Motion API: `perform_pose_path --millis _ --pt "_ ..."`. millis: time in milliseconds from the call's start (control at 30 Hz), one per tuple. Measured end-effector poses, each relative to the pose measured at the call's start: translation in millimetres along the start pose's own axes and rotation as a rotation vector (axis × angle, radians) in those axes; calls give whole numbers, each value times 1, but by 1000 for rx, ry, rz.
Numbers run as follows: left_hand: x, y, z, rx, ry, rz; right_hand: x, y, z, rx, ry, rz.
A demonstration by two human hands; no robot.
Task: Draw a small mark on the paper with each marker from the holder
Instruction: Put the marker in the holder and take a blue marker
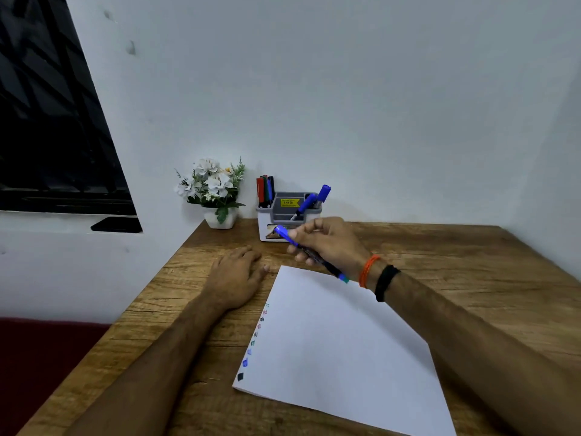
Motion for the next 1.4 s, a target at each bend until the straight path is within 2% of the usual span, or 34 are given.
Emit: perform_pose_path --millis 200,300,467,633,733,833,933,1033,1200,1400 --pt "-1 -4 -1 12 -4 -54 15 8 -1 -89 24 -18" --pt "5 -18 -5 98 27 -188 14 5 -2 -73 9 -93" --pt "34 -51 -18 201 198 -446 17 1 -3 -90 -14 -212" --pt "60 -51 -25 202 347 -462 16 4 -3 -188 -26 -237" --pt "57 -52 -24 225 306 -456 15 -2 -4 -201 -16 -201" --pt "46 -54 -21 249 222 -513 11 -17 -4 -134 -63 -259" --pt "47 -47 -20 172 196 -599 18 -24 0 -47 -35 -46" --pt "57 -35 -21 60 215 -604 27 -12 1 -43 13 165" --pt "66 -28 -21 4 270 -583 22 6 -6 -91 -72 82" --pt "72 -23 -25 -55 285 -701 16 12 -6 -127 -184 57"
Point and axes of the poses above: each hand's wrist, its own z-axis towards the middle knuckle, its own y-axis out of the palm, x = y × z, the point moved 9 cm from there along z, towards the middle knuckle, and after that the axes turned 7 degrees about -z, right-handed, at the moved point
